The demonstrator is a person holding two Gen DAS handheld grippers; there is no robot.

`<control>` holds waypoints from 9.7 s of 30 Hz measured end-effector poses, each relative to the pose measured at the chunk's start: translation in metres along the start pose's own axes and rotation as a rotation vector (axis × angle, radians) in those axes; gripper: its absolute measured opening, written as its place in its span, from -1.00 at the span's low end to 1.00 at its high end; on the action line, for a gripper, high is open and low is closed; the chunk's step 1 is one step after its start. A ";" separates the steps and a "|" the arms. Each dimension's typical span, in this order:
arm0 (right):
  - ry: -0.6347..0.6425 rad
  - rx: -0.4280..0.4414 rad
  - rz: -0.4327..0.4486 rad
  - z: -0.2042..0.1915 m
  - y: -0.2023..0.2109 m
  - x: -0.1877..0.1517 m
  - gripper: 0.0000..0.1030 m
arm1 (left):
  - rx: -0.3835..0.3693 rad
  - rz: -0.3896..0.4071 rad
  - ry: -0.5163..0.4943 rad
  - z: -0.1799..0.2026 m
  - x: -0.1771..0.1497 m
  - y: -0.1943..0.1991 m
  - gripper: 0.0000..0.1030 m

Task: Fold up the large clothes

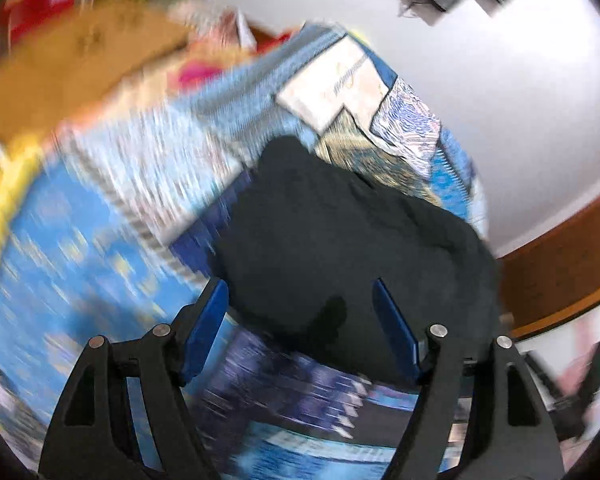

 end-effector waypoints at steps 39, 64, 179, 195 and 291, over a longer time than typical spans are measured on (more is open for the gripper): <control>0.109 0.068 -0.017 -0.075 -0.008 0.012 0.59 | 0.178 0.413 -0.257 0.102 0.021 0.072 -0.36; 0.058 0.161 -0.068 -0.057 -0.015 -0.018 0.69 | 0.112 0.342 -0.669 0.234 -0.045 0.046 -0.39; -0.266 0.557 -0.286 0.003 -0.042 -0.004 -0.61 | -0.165 -0.262 -0.373 0.113 -0.022 -0.001 0.55; -0.131 0.574 -0.070 -0.080 -0.034 0.100 -0.61 | -0.152 0.014 -0.464 0.123 0.095 0.080 0.46; 0.182 0.119 0.722 -0.197 0.236 -0.060 1.00 | 0.211 0.849 -0.552 0.140 -0.171 0.333 0.99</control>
Point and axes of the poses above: each gripper's, at about its wrist camera, not at the fingertips, and y roughly against the way its jaws point, z to its right, x to its top, the point moved 3 cm from there along -y, roughly the way its jaws point, and after that the axes turned 10 degrees about -z, right-handed, at the moved point
